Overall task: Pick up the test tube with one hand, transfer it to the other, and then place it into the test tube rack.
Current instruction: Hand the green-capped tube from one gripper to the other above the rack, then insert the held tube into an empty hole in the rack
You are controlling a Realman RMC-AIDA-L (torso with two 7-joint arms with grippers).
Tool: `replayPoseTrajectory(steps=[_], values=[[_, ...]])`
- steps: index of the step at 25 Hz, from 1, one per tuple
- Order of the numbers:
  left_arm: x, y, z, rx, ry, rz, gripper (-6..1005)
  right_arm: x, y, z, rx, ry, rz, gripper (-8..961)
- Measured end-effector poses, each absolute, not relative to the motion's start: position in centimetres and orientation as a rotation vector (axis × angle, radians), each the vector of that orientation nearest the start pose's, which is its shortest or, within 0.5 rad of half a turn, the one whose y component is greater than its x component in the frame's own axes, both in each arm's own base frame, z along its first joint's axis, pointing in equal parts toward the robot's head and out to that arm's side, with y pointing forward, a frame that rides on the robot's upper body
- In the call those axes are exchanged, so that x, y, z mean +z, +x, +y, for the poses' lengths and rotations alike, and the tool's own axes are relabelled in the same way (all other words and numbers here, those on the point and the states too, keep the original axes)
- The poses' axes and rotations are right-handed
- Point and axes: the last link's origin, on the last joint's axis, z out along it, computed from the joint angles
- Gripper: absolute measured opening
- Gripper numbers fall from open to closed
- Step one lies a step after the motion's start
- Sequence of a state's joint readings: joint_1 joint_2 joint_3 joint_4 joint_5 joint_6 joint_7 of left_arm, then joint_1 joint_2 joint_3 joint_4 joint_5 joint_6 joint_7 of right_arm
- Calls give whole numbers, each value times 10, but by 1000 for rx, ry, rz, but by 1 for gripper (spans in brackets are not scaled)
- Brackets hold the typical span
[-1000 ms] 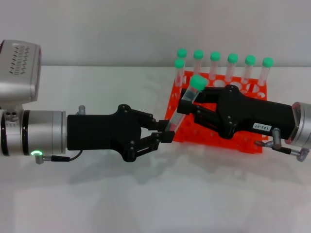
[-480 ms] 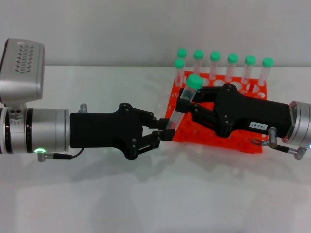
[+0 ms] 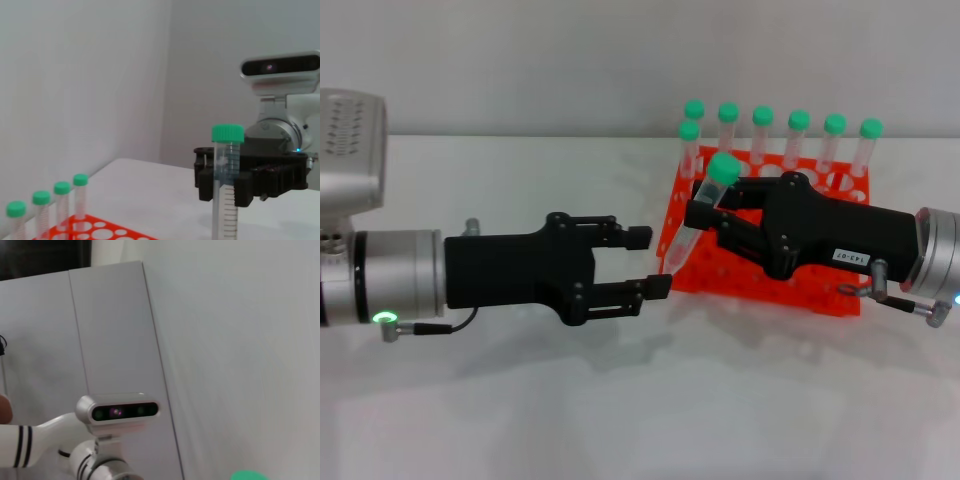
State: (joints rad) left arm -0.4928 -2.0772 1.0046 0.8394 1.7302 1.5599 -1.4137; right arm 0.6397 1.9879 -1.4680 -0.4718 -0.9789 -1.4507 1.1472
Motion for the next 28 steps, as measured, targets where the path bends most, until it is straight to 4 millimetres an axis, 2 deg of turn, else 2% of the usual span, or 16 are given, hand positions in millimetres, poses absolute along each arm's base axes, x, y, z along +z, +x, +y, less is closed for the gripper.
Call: replayPoseTrajectory(steps=[5,14,18,22,28], values=[[9,-224,329,-828,-2747,-398,591,-23,168,359,1202,-2660,300,222],[39,-290,305,-944,-2335,-564,880,-34,171,375,1068,-2584,272,229],[42,-316,293,-993,-2150,-643,880,-36,175,386,981,-2527,269,232],[47,-337,273,-999,-2008,-657,880,-39,171,399,915,-2484,254,236],[42,-352,260,-984,-1898,-683,881,-36,169,414,868,-2411,273,241]])
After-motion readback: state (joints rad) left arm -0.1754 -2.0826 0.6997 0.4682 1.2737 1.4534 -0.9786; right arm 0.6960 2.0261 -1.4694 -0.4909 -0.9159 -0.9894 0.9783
